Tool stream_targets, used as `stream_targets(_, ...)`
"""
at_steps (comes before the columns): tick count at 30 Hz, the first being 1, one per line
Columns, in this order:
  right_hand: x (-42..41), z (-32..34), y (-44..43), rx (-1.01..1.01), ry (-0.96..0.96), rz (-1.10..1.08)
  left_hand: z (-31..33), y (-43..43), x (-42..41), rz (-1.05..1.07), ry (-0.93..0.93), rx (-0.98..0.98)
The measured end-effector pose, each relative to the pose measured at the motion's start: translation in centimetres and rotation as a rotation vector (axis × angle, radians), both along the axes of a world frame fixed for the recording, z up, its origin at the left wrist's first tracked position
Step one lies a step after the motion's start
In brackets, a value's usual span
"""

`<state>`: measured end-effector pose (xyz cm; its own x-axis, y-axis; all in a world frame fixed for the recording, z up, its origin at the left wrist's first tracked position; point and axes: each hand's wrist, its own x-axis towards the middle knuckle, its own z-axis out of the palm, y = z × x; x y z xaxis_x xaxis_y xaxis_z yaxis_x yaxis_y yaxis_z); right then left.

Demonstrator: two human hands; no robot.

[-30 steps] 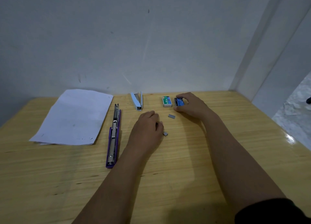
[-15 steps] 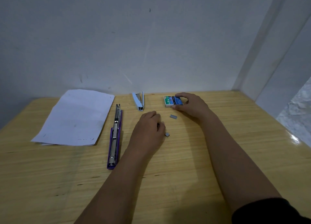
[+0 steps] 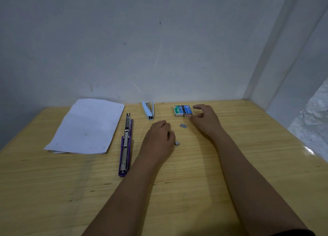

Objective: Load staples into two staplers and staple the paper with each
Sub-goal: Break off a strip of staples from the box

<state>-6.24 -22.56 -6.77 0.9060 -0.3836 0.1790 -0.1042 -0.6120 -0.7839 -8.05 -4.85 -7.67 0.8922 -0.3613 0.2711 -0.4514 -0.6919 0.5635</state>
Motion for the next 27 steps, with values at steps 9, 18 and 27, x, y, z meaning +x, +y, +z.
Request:
stream_targets(9, -2.8, -0.6, 2.5, -0.096, -0.012, 0.05, 0.6, 0.2, -0.8, -0.007, 0.031, 0.069)
stream_targets(18, -3.0, -0.2, 2.9, -0.247, -0.031, 0.115, 3.3, 1.9, -0.9, 0.283, -0.214, 0.026)
stream_targets(27, -3.3, -0.1, 3.4, 0.01, -0.178, 0.11, 3.6, 7.0, -0.3, 0.551, 0.223, 0.298)
